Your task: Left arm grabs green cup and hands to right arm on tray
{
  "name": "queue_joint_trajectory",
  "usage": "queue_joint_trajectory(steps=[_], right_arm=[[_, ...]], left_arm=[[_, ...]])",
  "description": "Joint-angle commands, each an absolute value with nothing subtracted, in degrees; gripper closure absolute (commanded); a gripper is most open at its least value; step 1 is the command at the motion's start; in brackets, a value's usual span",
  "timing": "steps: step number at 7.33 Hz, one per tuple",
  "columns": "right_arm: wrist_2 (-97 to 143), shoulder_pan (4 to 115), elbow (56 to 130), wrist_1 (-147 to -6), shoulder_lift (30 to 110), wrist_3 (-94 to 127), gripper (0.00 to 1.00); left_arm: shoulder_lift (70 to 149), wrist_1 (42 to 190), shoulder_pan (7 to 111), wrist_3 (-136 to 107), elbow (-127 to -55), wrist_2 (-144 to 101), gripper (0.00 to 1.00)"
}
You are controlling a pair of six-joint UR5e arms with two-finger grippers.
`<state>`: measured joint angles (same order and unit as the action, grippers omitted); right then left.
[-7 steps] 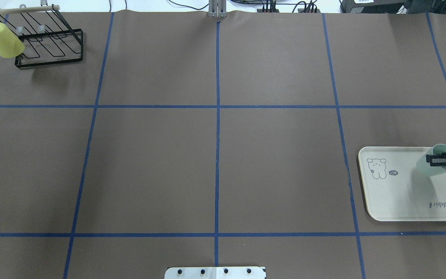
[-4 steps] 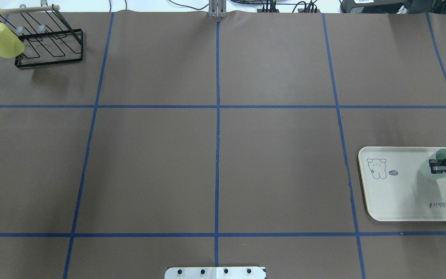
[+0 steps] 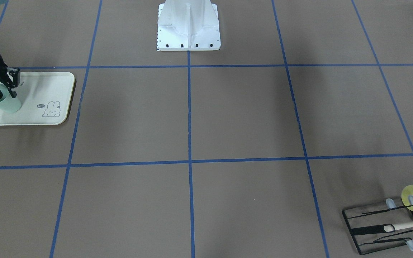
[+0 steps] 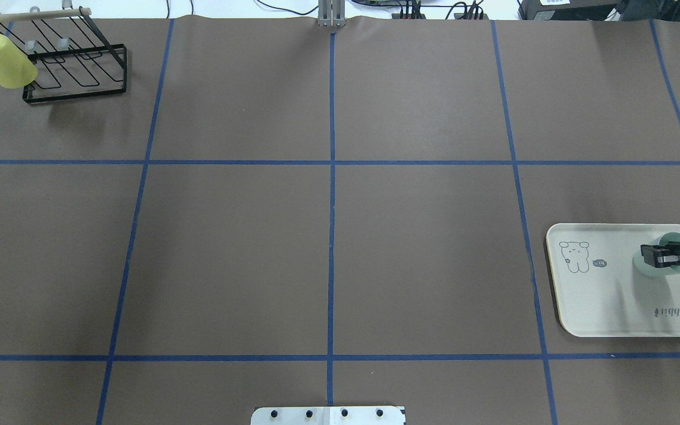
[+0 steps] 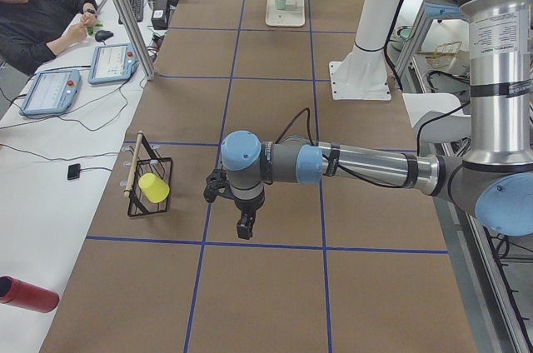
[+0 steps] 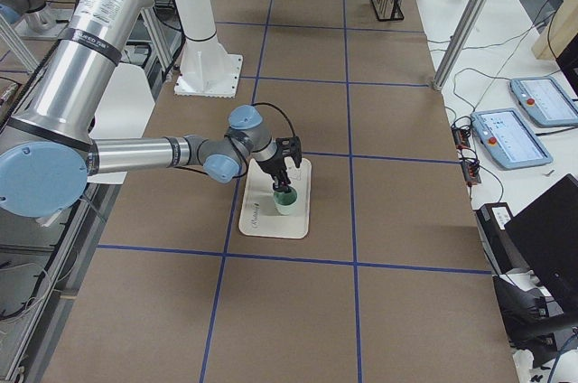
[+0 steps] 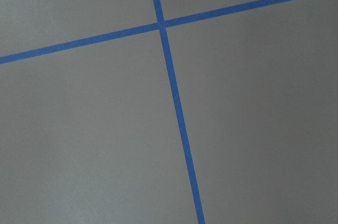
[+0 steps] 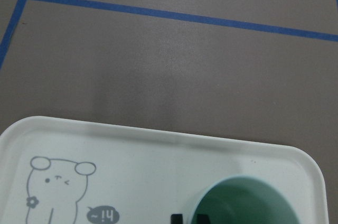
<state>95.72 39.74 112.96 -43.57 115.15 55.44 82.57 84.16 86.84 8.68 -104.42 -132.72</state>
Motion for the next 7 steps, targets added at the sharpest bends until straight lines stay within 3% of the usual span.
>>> queue_joint_trajectory(steps=[1,3,7], right_arm=[[97.1,40.4,115.3,-44.2,114.8,54.8,0.00],[107.5,49.1,115.6,-48.1,113.2,49.4,0.00],[121.1,70.1,115.0,-77.1,99.0,19.5,0.00]], left_arm=[[82.7,84.2,86.8,8.6,-104.4,-132.7,0.00],[82.7,84.2,86.9,7.8,-104.6,-132.8,0.00],[82.6,84.5,86.8,6.9,-104.2,-132.6,0.00]])
